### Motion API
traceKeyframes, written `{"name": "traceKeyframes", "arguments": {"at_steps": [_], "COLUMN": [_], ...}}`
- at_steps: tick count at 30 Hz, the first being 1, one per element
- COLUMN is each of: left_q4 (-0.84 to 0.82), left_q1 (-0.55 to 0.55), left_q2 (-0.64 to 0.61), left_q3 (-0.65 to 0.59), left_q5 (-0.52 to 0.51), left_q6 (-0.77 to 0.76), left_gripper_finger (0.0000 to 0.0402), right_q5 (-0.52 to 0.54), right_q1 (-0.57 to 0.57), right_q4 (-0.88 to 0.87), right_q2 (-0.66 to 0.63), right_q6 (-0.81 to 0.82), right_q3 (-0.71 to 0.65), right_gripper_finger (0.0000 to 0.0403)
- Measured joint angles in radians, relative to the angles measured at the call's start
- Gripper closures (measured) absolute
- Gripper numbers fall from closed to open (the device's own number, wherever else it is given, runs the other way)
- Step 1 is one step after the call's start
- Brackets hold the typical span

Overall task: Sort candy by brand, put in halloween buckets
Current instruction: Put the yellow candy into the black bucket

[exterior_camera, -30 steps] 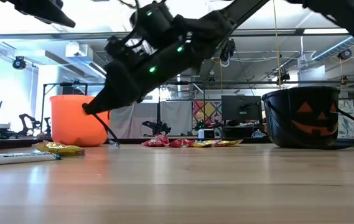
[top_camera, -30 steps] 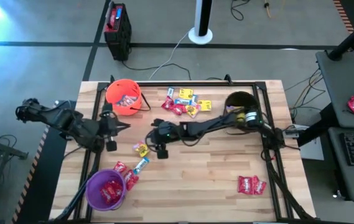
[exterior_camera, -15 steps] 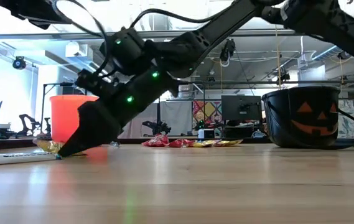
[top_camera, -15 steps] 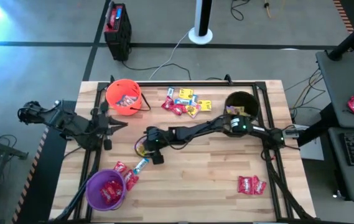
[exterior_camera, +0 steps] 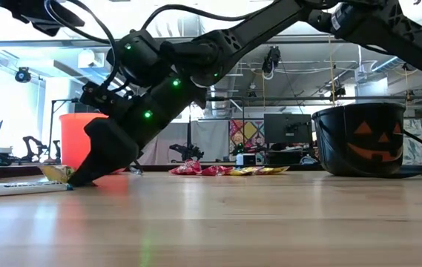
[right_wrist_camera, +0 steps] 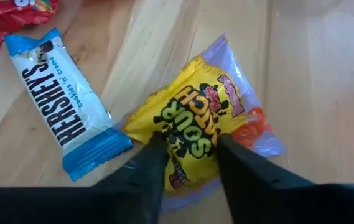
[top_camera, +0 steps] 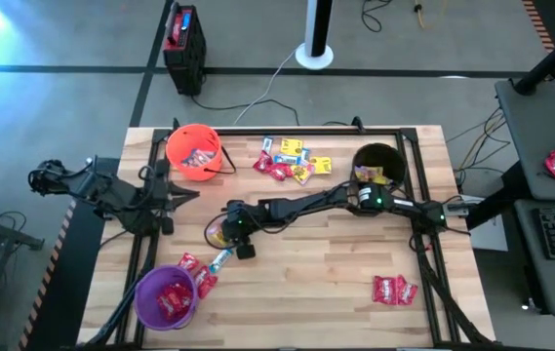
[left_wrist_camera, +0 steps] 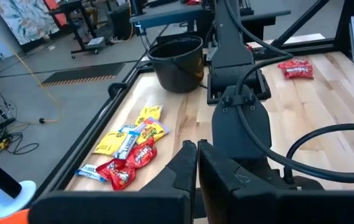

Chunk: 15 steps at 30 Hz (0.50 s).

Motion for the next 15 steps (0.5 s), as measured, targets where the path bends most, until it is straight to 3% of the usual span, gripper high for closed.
{"name": "traceKeyframes", "arguments": {"at_steps": [6,15], "left_q4": [0.013,0.049], "left_q1": [0.0,0.0], "left_q2": [0.001,0.004], "left_q3": [-0.006,-0.011], "left_q5": [0.0,0.001], "left_q6": [-0.004,-0.005], "left_gripper_finger": [0.0402,0.0402], "right_q5": [0.006,0.033], "right_q1": [-0.001,-0.001], "right_q4": [-0.016,-0.223], "right_q2": [-0.006,-0.084], "right_q6": [-0.005,-0.03], "right_q3": [0.003,0.044], "right_gripper_finger": [0.0379,0.0383]}}
